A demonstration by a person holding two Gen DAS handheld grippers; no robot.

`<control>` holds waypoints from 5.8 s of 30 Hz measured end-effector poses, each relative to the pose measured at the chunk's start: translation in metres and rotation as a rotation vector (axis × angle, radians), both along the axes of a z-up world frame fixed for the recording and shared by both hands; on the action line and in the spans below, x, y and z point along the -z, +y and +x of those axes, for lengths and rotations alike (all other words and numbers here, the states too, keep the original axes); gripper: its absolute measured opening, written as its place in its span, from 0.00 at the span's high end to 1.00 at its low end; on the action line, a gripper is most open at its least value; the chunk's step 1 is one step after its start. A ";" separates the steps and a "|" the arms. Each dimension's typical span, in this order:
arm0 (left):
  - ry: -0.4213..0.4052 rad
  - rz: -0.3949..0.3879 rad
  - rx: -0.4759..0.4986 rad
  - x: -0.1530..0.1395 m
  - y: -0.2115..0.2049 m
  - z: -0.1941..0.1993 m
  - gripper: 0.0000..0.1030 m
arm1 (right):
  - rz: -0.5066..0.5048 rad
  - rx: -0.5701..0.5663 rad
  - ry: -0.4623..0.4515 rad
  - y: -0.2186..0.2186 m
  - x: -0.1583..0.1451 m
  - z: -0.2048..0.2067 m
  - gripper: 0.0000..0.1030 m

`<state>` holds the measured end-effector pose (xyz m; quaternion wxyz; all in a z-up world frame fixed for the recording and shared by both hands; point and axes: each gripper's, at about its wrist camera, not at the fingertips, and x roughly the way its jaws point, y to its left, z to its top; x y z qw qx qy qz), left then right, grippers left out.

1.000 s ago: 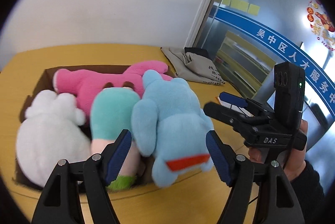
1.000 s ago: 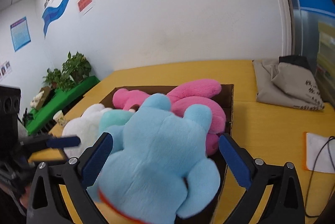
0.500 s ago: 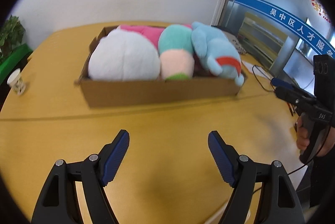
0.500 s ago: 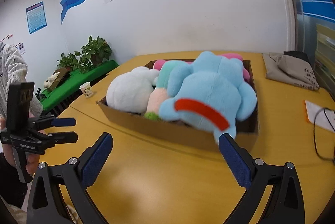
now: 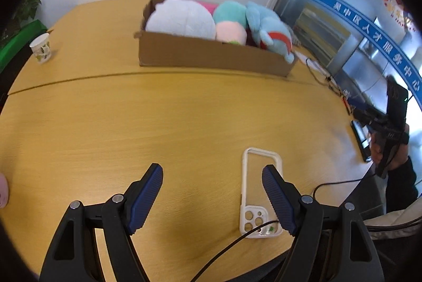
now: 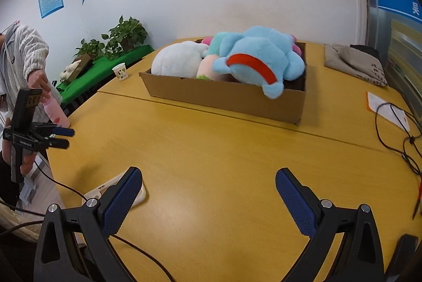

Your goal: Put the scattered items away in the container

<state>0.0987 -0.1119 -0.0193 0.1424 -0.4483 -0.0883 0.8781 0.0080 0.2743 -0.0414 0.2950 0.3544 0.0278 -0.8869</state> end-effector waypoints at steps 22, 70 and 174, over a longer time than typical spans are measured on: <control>-0.346 0.063 0.054 0.110 0.067 0.015 0.86 | 0.170 -0.240 -0.138 -0.159 0.103 0.002 0.24; -0.346 0.075 -0.037 0.106 0.089 -0.040 0.51 | 0.255 0.093 -0.160 -0.132 0.103 0.002 0.89; 0.367 -0.225 -0.255 -0.021 0.117 -0.096 0.21 | 0.154 0.408 0.225 -0.111 -0.028 -0.042 0.00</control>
